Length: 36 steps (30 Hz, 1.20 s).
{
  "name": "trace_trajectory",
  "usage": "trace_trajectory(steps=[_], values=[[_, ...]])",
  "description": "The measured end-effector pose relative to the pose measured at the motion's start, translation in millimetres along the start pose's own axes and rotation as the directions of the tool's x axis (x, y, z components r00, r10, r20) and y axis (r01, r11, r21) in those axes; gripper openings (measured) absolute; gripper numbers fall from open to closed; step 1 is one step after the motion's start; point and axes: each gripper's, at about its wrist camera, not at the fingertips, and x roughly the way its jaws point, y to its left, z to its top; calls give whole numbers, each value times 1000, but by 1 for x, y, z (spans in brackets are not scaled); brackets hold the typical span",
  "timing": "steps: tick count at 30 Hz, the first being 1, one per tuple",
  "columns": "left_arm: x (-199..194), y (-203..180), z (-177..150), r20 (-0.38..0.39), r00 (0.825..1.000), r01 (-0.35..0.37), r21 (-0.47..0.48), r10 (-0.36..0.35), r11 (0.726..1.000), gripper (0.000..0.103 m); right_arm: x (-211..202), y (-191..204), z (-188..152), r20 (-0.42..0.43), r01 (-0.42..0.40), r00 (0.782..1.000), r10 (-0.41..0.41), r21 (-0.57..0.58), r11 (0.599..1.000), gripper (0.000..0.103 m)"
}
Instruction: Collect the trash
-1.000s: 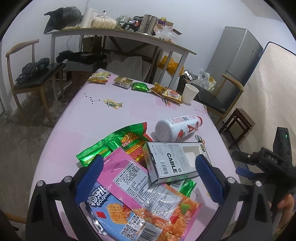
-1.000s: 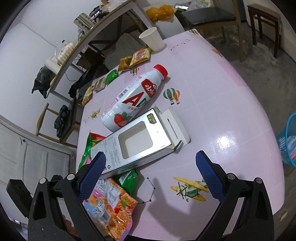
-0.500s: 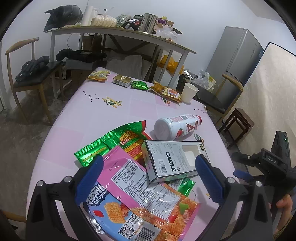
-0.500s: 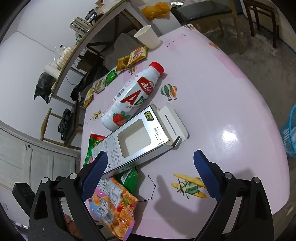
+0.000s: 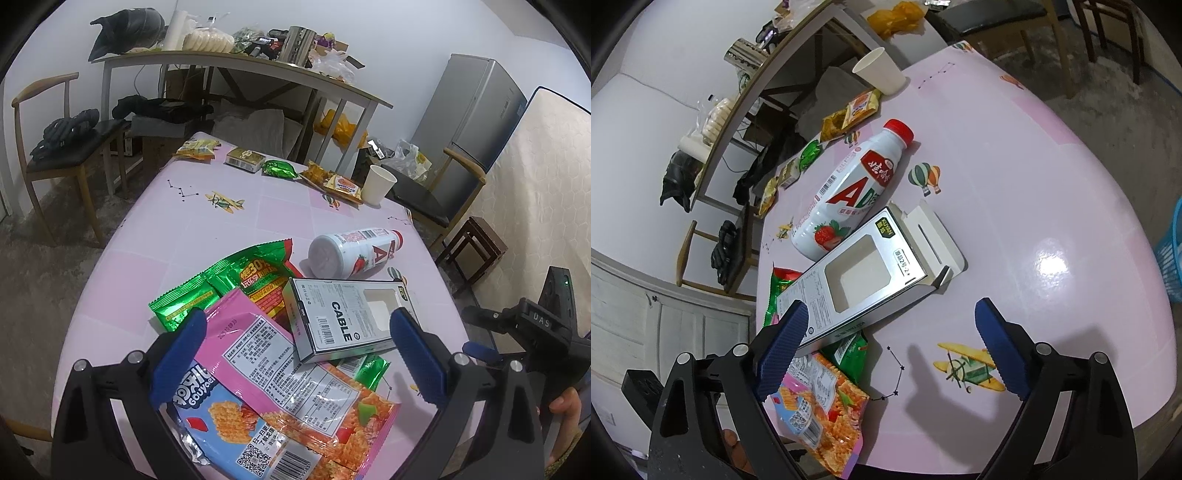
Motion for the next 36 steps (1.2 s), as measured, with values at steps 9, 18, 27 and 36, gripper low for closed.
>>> trace_trajectory(steps=[9,18,27,36], values=[[0,1,1,-2,1000,0,-1,0,1000,97,2,-2,-1,-4,-7,1000,7,12,1000,86],[1,1,0,-2,1000,0,-4,0,1000,97,3,-5,-2,-8,-22,1000,23,29,999,85],[-6,14,6,12,999,41,-34,-41,999,97,-2,-12,-5,-4,-78,997,78,70,995,81],[17,16,32,-89,980,163,-140,-177,977,79,18,-22,-10,-54,-205,975,215,156,966,81]])
